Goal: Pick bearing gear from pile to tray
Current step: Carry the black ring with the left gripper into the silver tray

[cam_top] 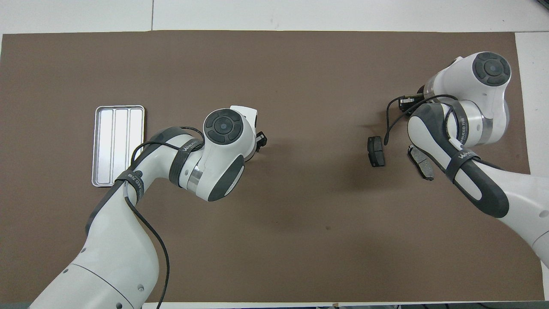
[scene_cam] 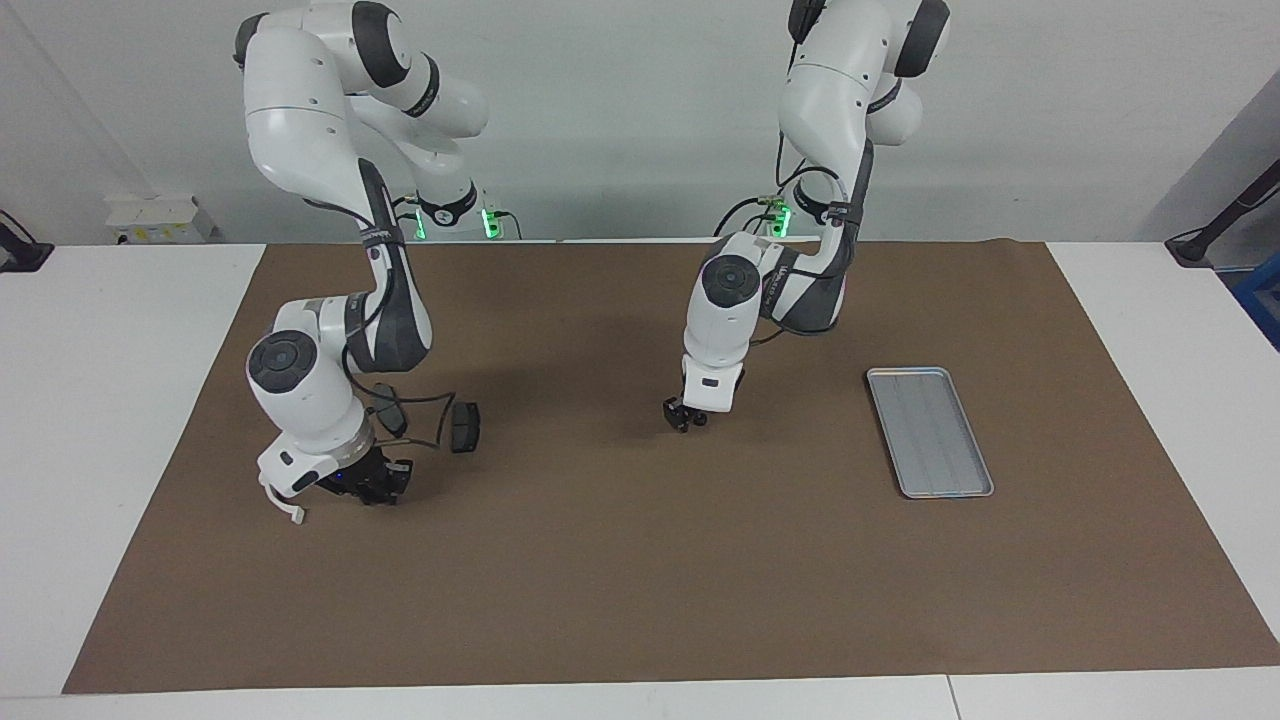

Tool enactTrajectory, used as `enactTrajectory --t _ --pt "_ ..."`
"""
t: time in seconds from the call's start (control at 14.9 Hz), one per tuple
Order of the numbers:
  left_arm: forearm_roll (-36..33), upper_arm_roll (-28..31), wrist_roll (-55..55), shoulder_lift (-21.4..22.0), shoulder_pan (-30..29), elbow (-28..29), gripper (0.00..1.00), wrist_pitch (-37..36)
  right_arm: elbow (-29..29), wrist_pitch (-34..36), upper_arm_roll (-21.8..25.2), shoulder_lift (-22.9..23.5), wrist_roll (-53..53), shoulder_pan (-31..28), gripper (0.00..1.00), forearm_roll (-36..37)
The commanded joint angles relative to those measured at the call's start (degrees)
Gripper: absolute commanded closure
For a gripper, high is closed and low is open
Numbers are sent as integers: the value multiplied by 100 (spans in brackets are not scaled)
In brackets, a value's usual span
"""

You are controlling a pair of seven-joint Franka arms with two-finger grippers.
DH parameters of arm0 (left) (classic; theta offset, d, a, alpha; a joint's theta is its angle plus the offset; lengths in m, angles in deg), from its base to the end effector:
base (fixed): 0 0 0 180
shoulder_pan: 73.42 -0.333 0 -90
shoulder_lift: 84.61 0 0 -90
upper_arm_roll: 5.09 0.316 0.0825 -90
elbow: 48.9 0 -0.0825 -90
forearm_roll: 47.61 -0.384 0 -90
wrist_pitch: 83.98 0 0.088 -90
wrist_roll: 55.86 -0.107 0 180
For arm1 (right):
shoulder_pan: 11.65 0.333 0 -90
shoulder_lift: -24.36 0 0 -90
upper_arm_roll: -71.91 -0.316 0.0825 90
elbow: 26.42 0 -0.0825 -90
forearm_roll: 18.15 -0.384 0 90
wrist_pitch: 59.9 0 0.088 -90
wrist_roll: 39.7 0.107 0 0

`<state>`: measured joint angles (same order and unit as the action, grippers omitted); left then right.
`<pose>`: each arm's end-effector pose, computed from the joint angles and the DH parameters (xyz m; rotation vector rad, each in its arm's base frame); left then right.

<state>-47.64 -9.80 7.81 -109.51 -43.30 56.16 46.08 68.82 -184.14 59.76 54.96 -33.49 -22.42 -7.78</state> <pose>0.5302 -0.3645 0.2955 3.0156 0.7872 -0.0371 0.6771 -0.0069 0.3022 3.0995 -0.0142 -0.0159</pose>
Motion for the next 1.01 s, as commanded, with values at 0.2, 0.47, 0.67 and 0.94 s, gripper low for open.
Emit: enactTrajectory --t 0.2,0.47,0.67,0.94 --pt "-146 14 75 178 37 278 99 90 -787 1429 -34 -133 -24 146 100 123" --pt "-436 58 -651 624 -382 137 100 -990 -787 1473 -33 -177 -32 146 100 132" --pt "-419 41 -1880 1424 -1146 681 100 -1194 -787 1491 -42 -194 -32 146 100 124" --pt "-384 41 -4006 1514 -2228 884 100 -1150 -805 1973 -86 -388 1297 636 100 -8"
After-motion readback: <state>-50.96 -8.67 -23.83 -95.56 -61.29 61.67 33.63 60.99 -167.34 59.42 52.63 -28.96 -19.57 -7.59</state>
